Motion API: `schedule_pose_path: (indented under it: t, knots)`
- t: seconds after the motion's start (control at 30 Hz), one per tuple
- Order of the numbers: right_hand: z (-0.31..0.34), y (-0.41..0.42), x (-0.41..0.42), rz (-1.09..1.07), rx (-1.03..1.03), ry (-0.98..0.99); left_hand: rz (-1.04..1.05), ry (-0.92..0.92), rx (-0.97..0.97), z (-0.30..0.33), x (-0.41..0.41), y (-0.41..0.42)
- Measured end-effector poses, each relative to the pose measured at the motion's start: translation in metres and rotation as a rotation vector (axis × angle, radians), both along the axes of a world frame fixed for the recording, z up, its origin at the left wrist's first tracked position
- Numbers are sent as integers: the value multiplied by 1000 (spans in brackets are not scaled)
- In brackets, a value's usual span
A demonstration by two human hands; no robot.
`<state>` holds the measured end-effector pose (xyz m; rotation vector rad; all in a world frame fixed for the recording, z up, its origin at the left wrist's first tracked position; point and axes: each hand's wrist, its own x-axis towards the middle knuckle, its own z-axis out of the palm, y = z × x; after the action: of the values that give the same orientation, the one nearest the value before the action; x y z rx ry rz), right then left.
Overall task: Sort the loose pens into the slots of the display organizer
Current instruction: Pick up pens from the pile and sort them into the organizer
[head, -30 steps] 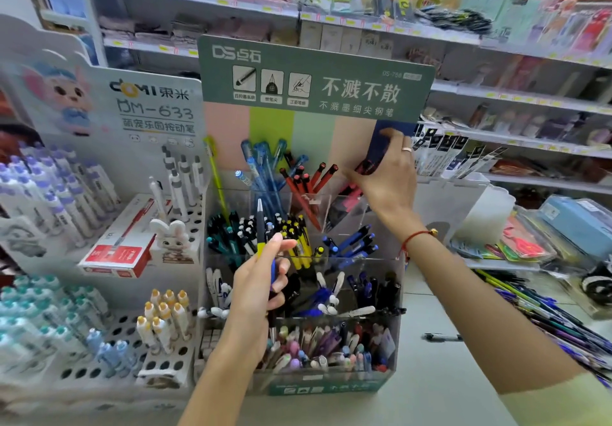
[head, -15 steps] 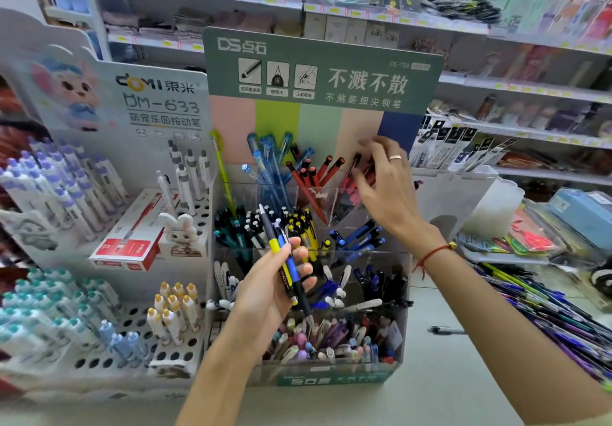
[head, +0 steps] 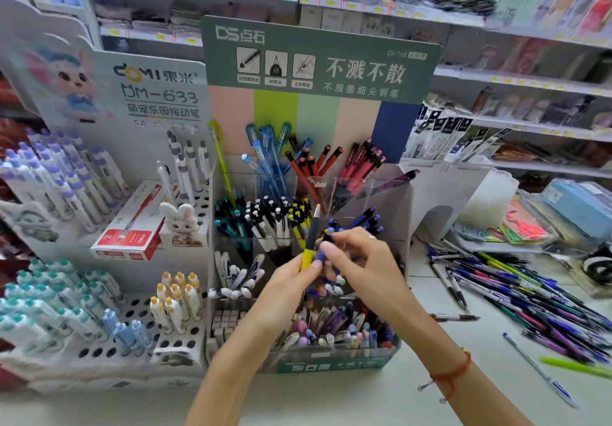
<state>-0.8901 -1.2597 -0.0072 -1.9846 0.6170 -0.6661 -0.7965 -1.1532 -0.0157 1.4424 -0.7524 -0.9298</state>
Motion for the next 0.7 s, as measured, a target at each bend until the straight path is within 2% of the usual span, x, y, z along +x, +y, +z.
schedule_pose_path:
  t: [0.13,0.27,0.37,0.5,0.63,0.7]
  knots:
    - [6,-11,-22,-272,218,-359,169,90,21,-9,9,6]
    - [6,-40,-43,-547,43,-521,293,233,-20,-24,23,19]
    - [1,-54,-34,-609,-133,-537,319,367,-79,-29,23,20]
    - [-16,-61,-4,-542,-469,-310,267,559,-178,-24,14,20]
    - [-40,-63,15,-477,-793,13,240,574,-182,-22,8,24]
    - [-47,-65,19,-453,-887,90,244,546,-171,-22,8,27]
